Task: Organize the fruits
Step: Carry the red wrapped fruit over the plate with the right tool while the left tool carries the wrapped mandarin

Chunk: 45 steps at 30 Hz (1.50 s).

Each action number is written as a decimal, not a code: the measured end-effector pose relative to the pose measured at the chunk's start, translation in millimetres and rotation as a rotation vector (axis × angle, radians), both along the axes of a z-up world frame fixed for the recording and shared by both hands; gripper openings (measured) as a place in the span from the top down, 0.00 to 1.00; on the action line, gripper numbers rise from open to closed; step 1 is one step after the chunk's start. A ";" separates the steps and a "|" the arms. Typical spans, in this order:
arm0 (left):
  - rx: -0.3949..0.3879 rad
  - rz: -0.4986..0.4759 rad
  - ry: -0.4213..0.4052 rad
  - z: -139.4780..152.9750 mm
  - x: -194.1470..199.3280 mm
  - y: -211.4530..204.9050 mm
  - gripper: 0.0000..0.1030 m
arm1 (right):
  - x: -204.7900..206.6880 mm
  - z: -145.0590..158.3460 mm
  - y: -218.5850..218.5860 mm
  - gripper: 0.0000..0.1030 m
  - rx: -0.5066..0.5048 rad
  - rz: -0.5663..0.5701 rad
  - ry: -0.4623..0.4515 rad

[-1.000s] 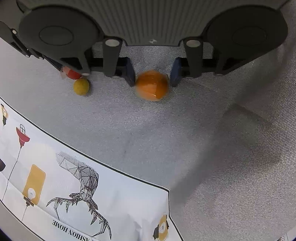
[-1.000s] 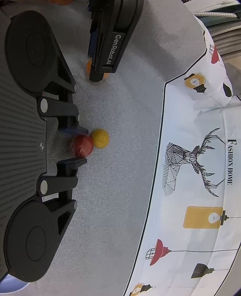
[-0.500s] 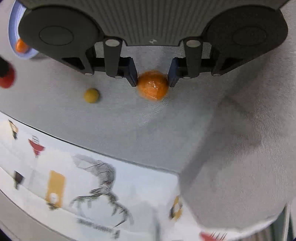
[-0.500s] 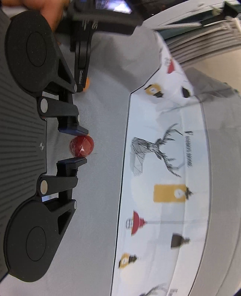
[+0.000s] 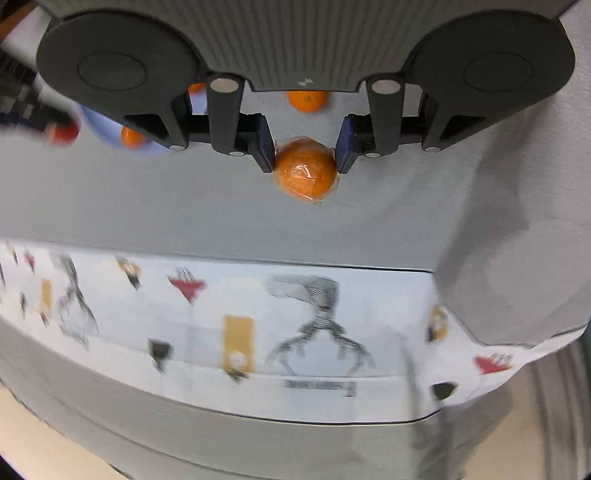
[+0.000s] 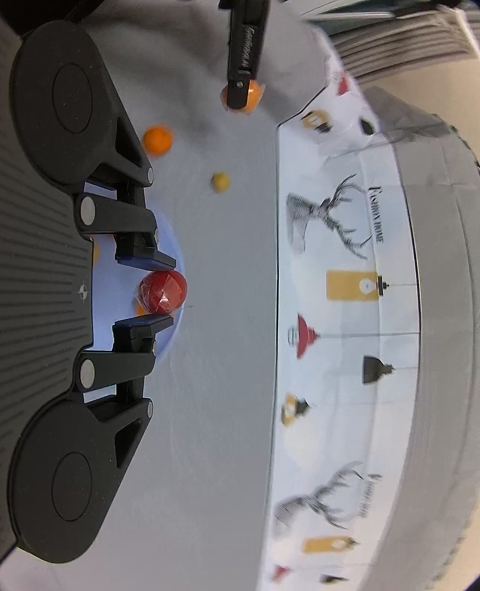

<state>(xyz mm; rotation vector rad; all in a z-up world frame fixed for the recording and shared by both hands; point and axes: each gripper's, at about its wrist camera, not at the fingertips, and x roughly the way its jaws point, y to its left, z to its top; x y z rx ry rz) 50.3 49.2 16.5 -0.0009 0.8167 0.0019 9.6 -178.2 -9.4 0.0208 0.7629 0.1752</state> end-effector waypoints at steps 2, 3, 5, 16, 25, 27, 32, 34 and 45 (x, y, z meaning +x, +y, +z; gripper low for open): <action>0.003 -0.027 0.013 -7.2 -1.8 -9.6 0.61 | -3.1 -3.0 -8.1 0.74 -0.003 -0.003 0.006; -0.008 -0.049 0.001 -7.8 -3.7 -12.8 0.61 | -4.0 -4.1 -12.2 0.74 -0.003 -0.004 0.007; 0.004 -0.088 0.003 -14.0 -2.7 -22.0 0.61 | -4.7 -6.5 -19.0 0.74 -0.022 -0.008 0.002; -0.045 -0.093 0.093 -38.4 8.1 -28.1 0.62 | -4.5 -10.5 -34.6 0.74 -0.068 -0.030 -0.007; -0.041 -0.108 0.097 -39.6 9.2 -28.9 0.76 | -5.5 -6.9 -32.1 0.74 -0.030 -0.020 -0.012; -0.060 -0.090 0.101 -39.7 10.7 -24.9 0.76 | -4.6 -7.0 -32.2 0.74 -0.035 -0.021 -0.014; -0.199 -0.007 0.152 -44.4 20.7 -2.2 0.74 | -5.2 -6.6 -34.3 0.74 -0.026 -0.027 -0.014; -0.265 0.007 0.202 -51.1 24.9 4.1 0.73 | -5.9 -6.2 -35.0 0.74 -0.021 -0.028 -0.017; -0.273 0.001 0.301 -78.3 37.8 -8.8 0.60 | -5.9 -5.2 -34.6 0.74 -0.008 -0.011 -0.021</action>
